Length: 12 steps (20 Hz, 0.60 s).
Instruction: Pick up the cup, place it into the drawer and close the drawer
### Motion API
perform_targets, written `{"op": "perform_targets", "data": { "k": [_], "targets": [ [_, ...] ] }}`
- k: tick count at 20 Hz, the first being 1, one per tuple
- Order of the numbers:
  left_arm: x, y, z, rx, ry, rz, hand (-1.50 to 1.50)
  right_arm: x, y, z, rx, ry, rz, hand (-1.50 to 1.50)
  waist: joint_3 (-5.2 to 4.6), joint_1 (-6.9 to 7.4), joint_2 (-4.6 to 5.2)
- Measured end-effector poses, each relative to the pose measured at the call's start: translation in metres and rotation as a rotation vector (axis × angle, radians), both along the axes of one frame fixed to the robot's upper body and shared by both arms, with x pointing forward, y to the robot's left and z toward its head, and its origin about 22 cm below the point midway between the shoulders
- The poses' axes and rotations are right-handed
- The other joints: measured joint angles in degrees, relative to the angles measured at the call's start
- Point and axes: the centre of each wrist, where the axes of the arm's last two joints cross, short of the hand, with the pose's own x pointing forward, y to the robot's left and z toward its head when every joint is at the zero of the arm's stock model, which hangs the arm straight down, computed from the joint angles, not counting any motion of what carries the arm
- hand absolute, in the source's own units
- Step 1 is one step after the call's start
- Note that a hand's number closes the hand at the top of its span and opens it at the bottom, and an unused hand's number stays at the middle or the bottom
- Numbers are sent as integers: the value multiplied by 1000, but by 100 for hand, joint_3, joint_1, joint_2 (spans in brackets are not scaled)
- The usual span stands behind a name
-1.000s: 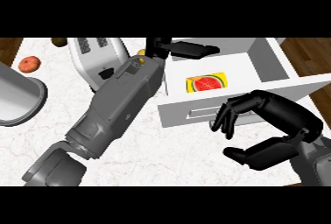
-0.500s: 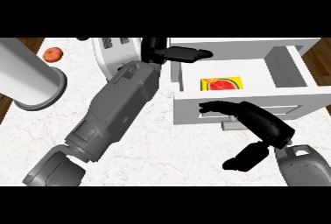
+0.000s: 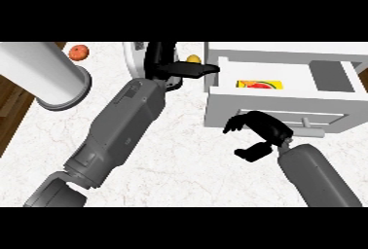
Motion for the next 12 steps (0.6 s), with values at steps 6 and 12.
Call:
{"op": "perform_targets", "data": {
  "k": [6, 12],
  "targets": [
    [-2, 30, -8, -21, 7, -19, -150, 38, -15, -9, 39, -61, -70, 150, -1, 258, 17],
    [-6, 58, -15, -26, 11, -39, -150, 71, -42, 14, 119, -151, -187, 150, 26, 483, 93]
  ]
}}
